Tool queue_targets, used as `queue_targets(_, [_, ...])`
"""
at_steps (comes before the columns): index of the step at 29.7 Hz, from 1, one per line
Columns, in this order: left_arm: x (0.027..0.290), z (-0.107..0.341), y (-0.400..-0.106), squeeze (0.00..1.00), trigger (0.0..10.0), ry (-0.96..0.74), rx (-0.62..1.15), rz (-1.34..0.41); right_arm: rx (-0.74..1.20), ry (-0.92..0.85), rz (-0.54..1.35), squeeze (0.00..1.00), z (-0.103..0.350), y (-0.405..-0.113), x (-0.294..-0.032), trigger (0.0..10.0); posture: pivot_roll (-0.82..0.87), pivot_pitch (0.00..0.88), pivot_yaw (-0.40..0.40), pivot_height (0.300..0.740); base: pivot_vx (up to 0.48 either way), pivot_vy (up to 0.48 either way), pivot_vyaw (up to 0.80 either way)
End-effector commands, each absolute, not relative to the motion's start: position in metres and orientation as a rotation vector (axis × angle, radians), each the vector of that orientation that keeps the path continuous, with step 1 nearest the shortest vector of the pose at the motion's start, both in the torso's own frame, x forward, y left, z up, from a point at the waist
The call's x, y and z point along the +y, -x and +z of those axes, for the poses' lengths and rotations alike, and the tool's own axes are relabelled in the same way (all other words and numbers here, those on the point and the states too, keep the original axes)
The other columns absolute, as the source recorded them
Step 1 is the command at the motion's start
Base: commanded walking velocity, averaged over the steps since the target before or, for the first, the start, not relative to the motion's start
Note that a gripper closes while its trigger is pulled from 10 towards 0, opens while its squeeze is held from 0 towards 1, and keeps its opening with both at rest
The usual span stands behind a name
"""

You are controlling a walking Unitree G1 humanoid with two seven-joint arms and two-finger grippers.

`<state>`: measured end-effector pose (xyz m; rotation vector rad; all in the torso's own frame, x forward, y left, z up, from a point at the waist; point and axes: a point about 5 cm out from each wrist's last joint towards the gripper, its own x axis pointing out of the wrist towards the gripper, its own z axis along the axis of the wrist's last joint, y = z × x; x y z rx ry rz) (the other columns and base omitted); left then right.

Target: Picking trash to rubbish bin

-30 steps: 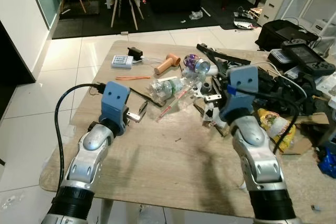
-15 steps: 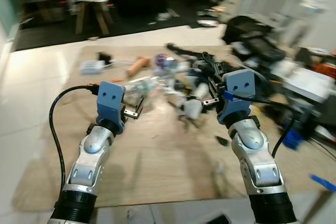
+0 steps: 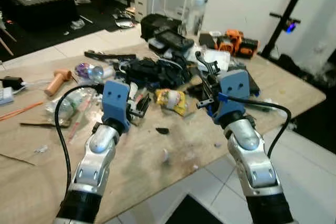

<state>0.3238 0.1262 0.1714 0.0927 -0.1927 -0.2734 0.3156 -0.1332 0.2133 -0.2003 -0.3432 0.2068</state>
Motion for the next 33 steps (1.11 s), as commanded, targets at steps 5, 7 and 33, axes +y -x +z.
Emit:
queue_targets(5, [0.1284,0.1719,-0.3251,0.0,10.0,-0.125,-0.197,-0.271,-0.353,0.206,0.212,0.0,0.2151,-0.3159,-0.1323,10.0,-0.09,0.087,-0.02,0.74,0.0,0.0,-0.8])
queue_targets(7, [0.1289,0.1719,-0.3255,0.0,10.0,-0.126,-0.196,-0.27,-0.353,0.206,0.213,0.0,0.2152,-0.3158,-0.132,10.0,-0.09,0.089,-0.02,0.74,0.0,0.0,-0.8])
queue_targets(33, [0.1279,0.1718,-0.3278,0.0,10.0,-0.121,-0.194,-0.266,-0.329,0.21,0.223,0.0,0.2097,-0.3164,-0.1283,10.0,-0.09,0.09,-0.021,0.74,0.0,0.0,-0.8])
